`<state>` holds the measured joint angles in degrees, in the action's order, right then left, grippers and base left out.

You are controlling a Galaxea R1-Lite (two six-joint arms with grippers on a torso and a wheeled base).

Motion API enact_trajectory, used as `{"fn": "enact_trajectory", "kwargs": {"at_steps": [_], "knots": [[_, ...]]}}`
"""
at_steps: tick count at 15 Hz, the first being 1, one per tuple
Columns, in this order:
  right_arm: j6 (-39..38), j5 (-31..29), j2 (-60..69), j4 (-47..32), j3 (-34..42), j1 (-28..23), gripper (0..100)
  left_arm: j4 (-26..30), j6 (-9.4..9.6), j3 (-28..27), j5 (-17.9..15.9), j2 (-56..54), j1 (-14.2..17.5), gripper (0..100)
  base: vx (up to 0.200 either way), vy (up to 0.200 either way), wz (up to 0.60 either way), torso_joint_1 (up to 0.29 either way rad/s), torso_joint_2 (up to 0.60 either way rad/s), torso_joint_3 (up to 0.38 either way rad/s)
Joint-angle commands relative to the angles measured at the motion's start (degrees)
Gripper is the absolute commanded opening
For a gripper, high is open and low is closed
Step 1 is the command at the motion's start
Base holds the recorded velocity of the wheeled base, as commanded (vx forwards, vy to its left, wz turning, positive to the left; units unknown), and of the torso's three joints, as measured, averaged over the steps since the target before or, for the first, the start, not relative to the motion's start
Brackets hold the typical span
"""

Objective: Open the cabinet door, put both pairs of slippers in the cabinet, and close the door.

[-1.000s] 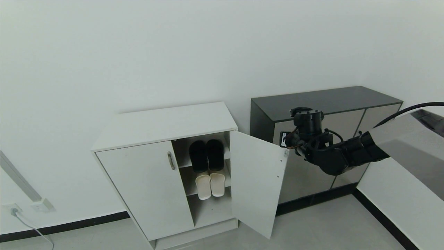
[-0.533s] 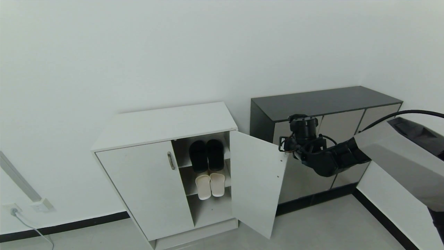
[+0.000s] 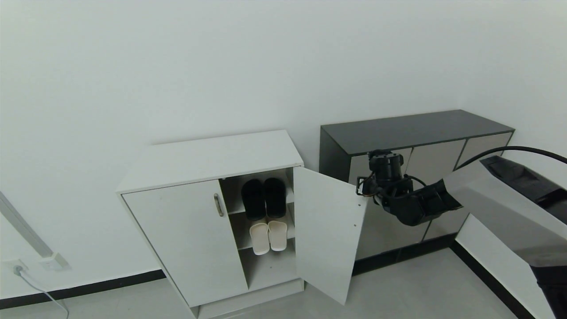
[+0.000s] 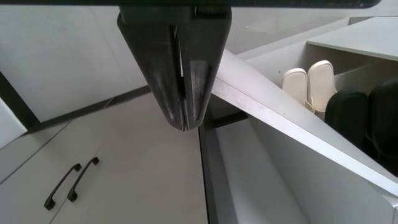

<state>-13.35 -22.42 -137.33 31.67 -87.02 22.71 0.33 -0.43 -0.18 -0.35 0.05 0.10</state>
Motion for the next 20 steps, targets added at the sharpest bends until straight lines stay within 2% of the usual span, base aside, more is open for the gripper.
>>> {"fn": "enact_trajectory", "kwargs": {"at_steps": [1,13,16,20], "knots": [[-0.01,0.01,-1.01,-0.03,-0.43,-0.12,0,0.02,-0.01,0.01,0.00,0.04,-0.01,0,0.000,0.000,0.00,0.000,0.00,0.000],[-0.01,0.01,-0.84,-1.35,0.62,0.49,0,0.02,-0.01,0.01,0.00,0.04,-0.01,0,0.000,0.000,0.00,0.000,0.00,0.000],[-0.01,0.01,1.80,-1.26,4.05,2.69,0,0.02,-0.01,0.01,0.00,0.04,-0.01,0,0.000,0.000,0.00,0.000,0.00,0.000],[-0.27,-0.17,6.02,-0.82,10.46,8.75,0,0.02,-0.01,0.01,0.00,0.04,-0.01,0,0.000,0.000,0.00,0.000,0.00,0.000]]}}
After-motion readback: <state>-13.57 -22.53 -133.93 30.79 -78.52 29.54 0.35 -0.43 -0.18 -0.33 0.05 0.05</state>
